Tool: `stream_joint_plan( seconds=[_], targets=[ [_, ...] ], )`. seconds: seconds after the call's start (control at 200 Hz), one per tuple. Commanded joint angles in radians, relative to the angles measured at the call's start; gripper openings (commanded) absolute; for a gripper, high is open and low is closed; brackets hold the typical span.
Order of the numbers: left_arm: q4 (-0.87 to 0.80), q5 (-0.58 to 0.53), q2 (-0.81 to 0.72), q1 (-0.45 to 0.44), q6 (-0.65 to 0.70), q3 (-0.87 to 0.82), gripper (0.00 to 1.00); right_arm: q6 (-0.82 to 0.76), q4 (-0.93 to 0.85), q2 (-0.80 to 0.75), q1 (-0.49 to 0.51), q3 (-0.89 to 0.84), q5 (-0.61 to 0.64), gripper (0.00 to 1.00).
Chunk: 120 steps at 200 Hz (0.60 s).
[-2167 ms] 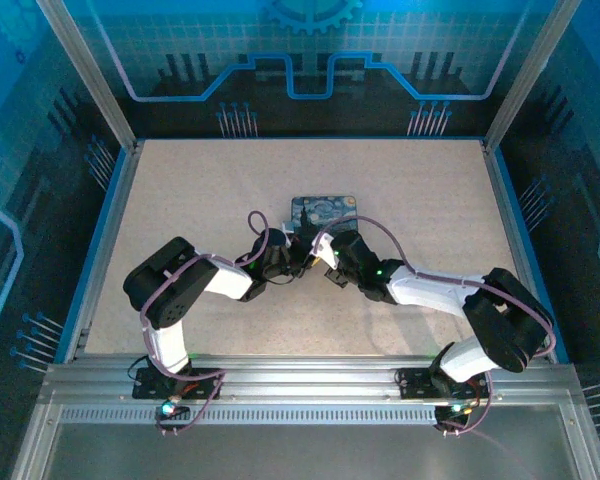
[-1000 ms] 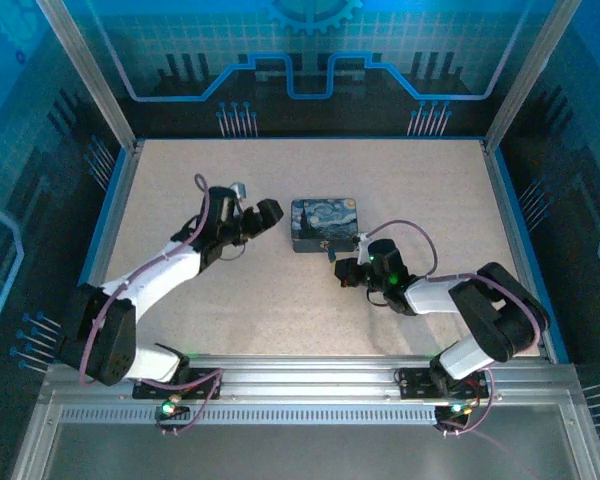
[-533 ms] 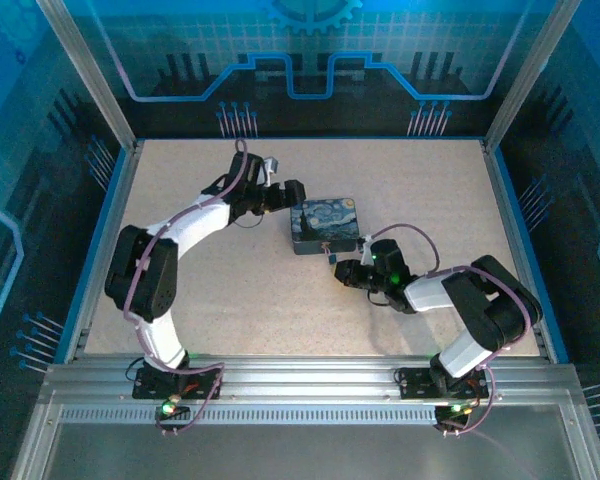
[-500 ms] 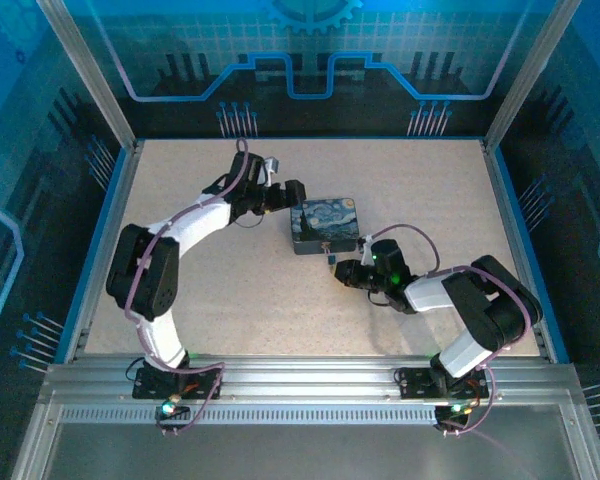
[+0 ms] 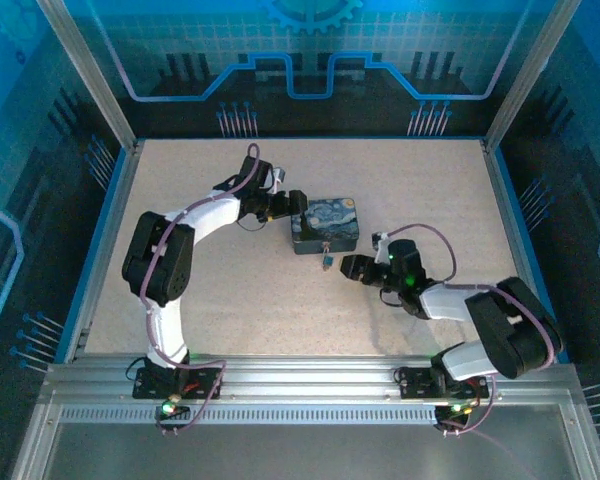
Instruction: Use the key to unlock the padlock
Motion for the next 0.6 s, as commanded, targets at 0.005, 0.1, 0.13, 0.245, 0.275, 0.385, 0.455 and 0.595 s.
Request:
stream_joint_plan(
  seconds=[0.005,0.1,0.13,0.245,0.275,0.385,0.455,0.595],
  targets=[
    [-0.027,-0.012,-0.001,0.009,0.035,-0.019,0.88,-0.019,-0.014,-0.067,-0.043,0.013,-0.018,0.76],
    [-0.023,-0.019,-0.009,0.009,0.035,-0.048,0.88,-0.015,-0.035,-0.069,-0.072,0.056,-0.063,0.85],
    [-0.019,-0.021,-0.011,0.009,0.034,-0.056,0.88,-0.011,-0.030,-0.060,-0.081,0.068,-0.083,0.87],
    [-0.006,-0.017,-0.014,0.009,0.029,-0.084,0.88,0.019,-0.020,-0.007,-0.106,0.113,-0.129,0.89],
    [-0.001,-0.014,-0.013,0.009,0.028,-0.089,0.88,0.027,-0.027,0.009,-0.111,0.127,-0.136,0.89],
    [0.003,-0.022,-0.016,0.009,0.021,-0.112,0.88,0.054,-0.061,0.075,-0.133,0.175,-0.156,0.90],
    [0.002,-0.025,-0.023,0.009,0.014,-0.129,0.88,0.059,-0.049,0.104,-0.151,0.188,-0.160,0.90],
    [0.035,-0.021,-0.063,0.009,-0.013,-0.196,0.88,0.040,-0.058,0.157,-0.180,0.240,-0.202,0.90]
  ],
)
